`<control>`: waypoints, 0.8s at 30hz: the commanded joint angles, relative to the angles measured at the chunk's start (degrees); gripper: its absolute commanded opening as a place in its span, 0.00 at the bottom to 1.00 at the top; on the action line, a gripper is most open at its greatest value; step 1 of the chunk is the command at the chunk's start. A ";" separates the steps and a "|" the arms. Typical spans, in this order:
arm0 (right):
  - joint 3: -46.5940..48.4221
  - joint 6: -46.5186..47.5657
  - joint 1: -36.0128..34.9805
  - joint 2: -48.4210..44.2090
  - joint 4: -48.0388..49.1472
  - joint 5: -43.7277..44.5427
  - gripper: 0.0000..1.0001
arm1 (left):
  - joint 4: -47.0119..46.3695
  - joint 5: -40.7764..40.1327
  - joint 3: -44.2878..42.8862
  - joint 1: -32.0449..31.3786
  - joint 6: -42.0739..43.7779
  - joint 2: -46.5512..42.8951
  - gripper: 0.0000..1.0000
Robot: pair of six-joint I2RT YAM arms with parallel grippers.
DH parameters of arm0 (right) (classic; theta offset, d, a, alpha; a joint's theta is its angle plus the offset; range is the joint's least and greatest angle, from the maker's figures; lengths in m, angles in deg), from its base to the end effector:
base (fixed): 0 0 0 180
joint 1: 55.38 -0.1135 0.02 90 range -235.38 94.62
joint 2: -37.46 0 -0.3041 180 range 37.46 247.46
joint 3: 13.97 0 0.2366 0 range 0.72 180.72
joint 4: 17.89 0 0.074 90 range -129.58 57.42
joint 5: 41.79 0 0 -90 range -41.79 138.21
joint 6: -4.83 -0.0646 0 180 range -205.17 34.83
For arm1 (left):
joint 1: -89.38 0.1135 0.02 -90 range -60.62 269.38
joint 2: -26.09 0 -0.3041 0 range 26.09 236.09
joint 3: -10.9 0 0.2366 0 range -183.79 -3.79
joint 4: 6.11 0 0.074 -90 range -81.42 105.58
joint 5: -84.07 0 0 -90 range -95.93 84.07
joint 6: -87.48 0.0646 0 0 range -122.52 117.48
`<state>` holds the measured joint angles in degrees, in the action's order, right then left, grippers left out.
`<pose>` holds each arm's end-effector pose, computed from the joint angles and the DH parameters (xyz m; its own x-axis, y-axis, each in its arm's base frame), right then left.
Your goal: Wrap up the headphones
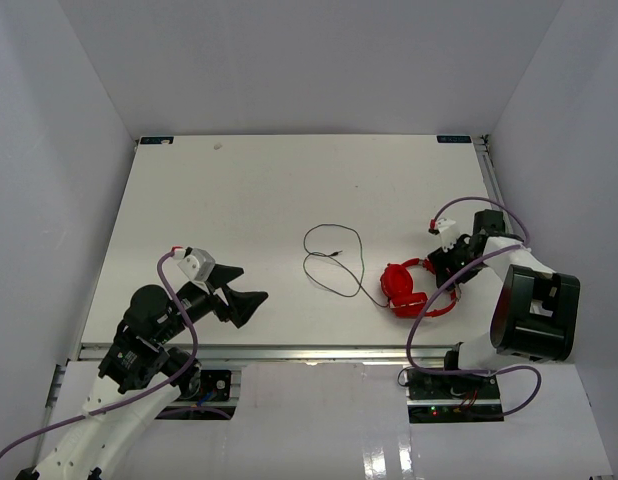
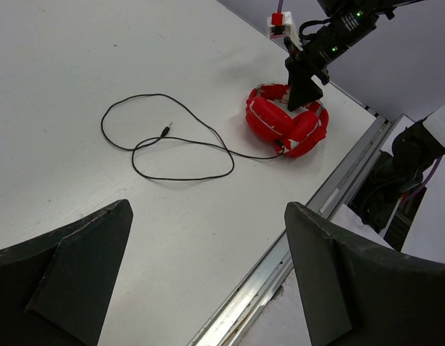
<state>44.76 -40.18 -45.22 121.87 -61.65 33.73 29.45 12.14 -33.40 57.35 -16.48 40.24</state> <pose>0.2505 -0.0285 0.1858 -0.7114 -0.5679 -0.4139 -0.5919 0.8017 -0.0827 0.0441 -0.0512 0.2939 -0.2624 -0.1064 -0.9591 0.7241 0.6353 -0.2686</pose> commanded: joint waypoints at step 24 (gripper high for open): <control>5.70 -4.56 -1.46 -9.61 -10.42 -13.04 0.08 | -14.65 19.78 3.90 -0.05 -11.44 16.05 0.98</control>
<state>44.79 -43.24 -46.38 118.81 -64.69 28.44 19.77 25.73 -30.15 57.33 -22.84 49.91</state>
